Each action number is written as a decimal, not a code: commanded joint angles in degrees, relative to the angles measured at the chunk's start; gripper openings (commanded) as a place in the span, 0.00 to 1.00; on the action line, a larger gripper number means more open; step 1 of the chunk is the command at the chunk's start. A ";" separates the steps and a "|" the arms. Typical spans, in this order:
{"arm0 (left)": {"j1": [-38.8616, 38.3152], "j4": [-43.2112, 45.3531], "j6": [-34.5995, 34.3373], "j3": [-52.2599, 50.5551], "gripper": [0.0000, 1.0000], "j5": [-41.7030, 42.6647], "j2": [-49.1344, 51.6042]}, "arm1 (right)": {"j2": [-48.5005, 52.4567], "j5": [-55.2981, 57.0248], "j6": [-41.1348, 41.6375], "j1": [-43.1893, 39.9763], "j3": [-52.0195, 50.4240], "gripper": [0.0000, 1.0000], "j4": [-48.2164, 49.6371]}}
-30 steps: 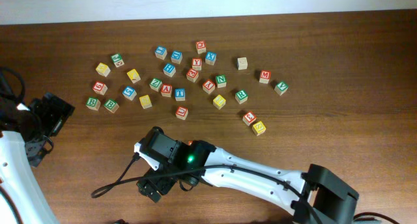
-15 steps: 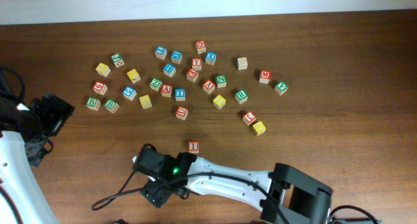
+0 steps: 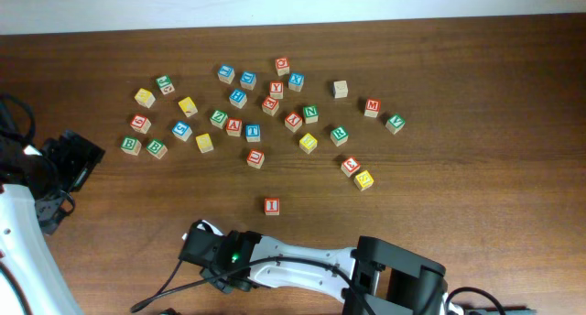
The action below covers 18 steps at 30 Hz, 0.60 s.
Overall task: Spell out ICRA
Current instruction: 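Reach the right gripper to the yellow C block and grasp it, then carry the C block with the right gripper toward the red I block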
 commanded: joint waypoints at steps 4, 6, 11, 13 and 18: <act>0.24 -0.07 -0.52 0.48 0.99 -0.66 -0.24 | 0.68 0.94 0.31 0.35 0.61 0.54 1.88; 0.24 -0.09 -0.52 0.48 0.99 -0.66 -0.24 | 0.68 1.11 0.48 0.31 0.61 0.48 1.84; 0.24 -0.09 -0.52 0.48 0.99 -0.66 -0.24 | 0.66 1.36 2.36 0.28 0.66 0.43 1.81; 0.24 -0.09 -0.52 0.48 0.99 -0.66 -0.24 | 0.63 1.31 2.43 0.26 1.01 0.41 1.79; 0.24 -0.09 -0.52 0.48 0.99 -0.66 -0.24 | -0.13 1.25 5.09 -0.07 2.25 0.36 0.26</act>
